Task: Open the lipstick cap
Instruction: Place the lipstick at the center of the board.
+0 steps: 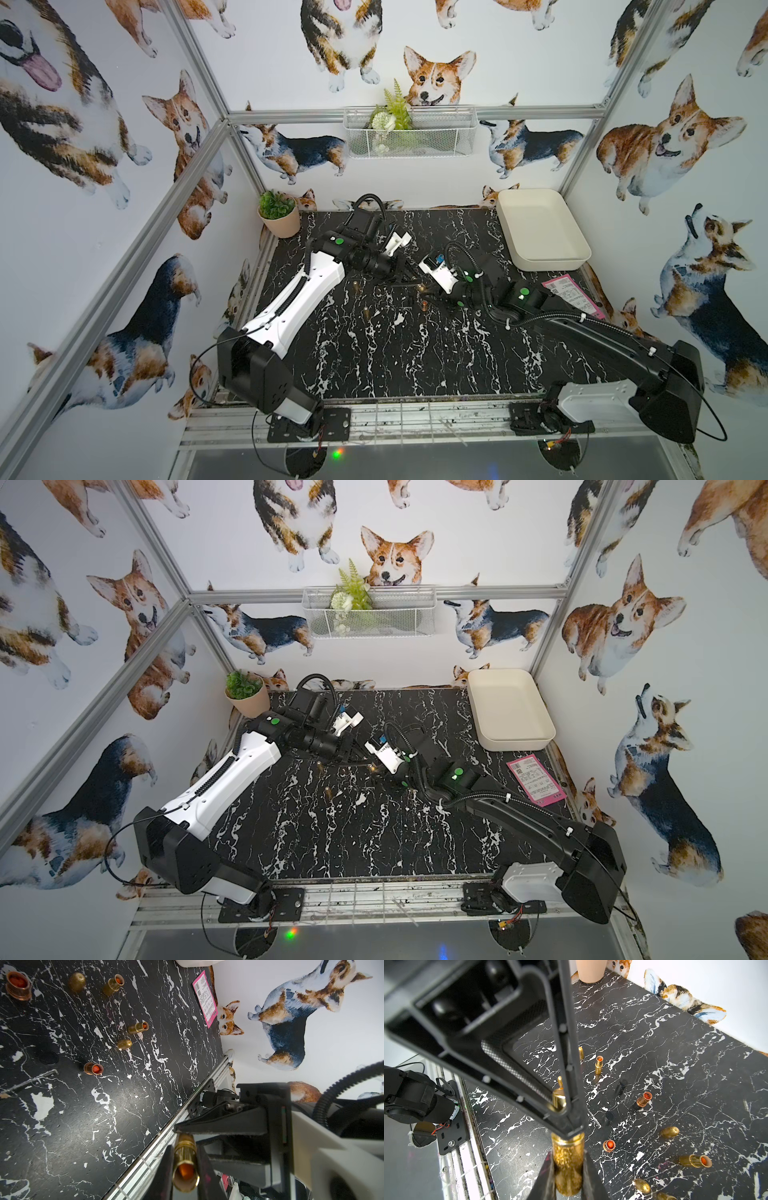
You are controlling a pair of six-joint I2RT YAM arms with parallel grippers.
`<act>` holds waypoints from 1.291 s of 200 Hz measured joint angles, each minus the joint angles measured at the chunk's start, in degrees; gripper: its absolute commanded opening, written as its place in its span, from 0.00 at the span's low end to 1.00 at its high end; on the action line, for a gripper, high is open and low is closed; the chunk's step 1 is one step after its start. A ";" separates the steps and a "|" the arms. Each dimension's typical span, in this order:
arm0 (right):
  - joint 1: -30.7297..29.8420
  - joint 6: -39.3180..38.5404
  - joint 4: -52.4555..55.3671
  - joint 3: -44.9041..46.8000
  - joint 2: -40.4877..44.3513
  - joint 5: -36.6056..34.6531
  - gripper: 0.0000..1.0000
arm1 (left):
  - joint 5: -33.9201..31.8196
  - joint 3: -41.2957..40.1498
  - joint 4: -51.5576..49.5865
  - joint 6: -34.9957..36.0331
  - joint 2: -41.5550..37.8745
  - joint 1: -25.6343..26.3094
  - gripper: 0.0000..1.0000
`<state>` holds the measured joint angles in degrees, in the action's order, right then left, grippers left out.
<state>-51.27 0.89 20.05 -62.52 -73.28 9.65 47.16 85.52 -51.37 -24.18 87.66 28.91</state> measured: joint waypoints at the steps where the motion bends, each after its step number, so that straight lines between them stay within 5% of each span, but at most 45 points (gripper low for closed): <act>1: 0.00 0.00 0.02 0.00 -0.02 0.00 0.10 | 0.00 0.00 -0.02 0.00 0.00 0.00 0.15; 20: 0.00 -0.33 0.33 -0.13 -0.15 0.02 0.15 | 0.02 0.07 -0.17 0.17 0.13 0.00 0.15; 44: 0.00 -0.50 0.63 -0.35 -0.20 -0.13 0.37 | 0.02 0.35 -0.39 0.20 0.20 0.02 0.14; 66: 0.00 -0.55 0.79 -0.48 -0.20 -0.92 0.43 | -0.33 0.87 -0.98 0.31 0.20 -0.04 0.14; 117: 0.00 -0.52 1.18 0.33 1.77 -3.76 0.45 | -5.79 2.14 -3.34 1.36 -0.24 -2.32 0.13; 188: 0.00 0.96 1.68 1.88 4.74 -6.45 0.42 | -29.29 -7.13 -3.15 2.99 -1.90 -2.32 0.14; 258: 0.00 3.56 1.81 2.34 4.76 -7.98 0.40 | -42.56 -14.08 4.28 2.78 0.46 0.72 0.14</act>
<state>-51.27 4.45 21.87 -60.18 -68.51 1.67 4.60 71.44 -47.09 -21.41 88.12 29.63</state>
